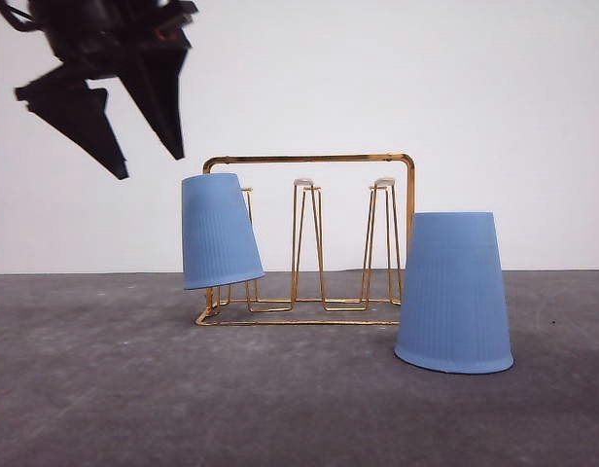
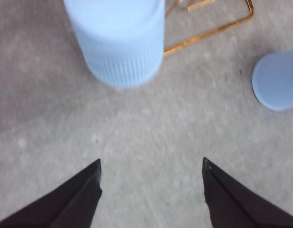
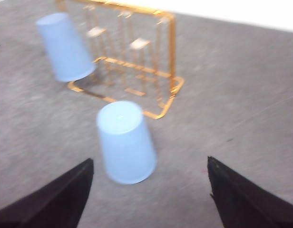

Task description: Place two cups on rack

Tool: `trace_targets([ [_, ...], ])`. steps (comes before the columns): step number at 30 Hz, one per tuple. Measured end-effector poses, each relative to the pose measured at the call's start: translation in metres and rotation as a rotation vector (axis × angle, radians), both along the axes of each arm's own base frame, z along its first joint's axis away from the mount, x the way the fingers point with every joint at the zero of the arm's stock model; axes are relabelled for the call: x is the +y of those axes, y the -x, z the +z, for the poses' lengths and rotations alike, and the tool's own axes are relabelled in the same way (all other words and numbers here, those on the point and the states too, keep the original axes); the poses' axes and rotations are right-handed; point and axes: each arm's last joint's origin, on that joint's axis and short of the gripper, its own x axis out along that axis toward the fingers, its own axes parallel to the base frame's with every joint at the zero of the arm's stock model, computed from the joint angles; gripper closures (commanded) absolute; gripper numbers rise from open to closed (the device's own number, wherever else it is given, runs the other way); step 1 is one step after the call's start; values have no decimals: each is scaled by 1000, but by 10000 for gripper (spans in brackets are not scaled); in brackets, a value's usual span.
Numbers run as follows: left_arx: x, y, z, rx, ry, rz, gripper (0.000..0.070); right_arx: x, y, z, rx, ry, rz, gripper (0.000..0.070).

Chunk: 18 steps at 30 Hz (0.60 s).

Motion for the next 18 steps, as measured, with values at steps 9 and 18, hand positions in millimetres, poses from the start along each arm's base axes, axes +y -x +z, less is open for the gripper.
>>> trace_targets([
  [9, 33, 67, -26, -79, 71, 66, 317, 12, -37, -13, 158, -20, 59, 213],
  [18, 56, 114, -45, -98, 120, 163, 317, 38, -84, -31, 194, -6, 145, 152],
])
